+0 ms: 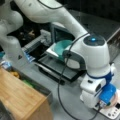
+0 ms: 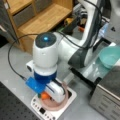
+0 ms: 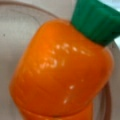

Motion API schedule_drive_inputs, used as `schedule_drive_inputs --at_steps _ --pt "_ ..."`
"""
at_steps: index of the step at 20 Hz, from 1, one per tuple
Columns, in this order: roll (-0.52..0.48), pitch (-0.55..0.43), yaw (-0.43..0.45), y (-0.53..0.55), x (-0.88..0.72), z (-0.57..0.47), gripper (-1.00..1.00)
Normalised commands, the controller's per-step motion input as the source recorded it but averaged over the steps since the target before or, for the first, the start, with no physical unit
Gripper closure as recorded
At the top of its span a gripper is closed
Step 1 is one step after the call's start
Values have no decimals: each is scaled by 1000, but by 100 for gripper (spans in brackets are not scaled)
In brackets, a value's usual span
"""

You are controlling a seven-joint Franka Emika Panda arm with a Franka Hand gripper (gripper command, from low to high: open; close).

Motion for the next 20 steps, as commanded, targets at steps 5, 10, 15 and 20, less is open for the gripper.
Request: schedule_drive_inputs --at_steps 5,10,15,20 --pt "-372 95 -6 166 28 29 -100" --pt "-368 96 3 150 29 29 -100" --pt "-369 95 5 142 30 30 -100" --pt "-369 95 5 141 30 31 -100"
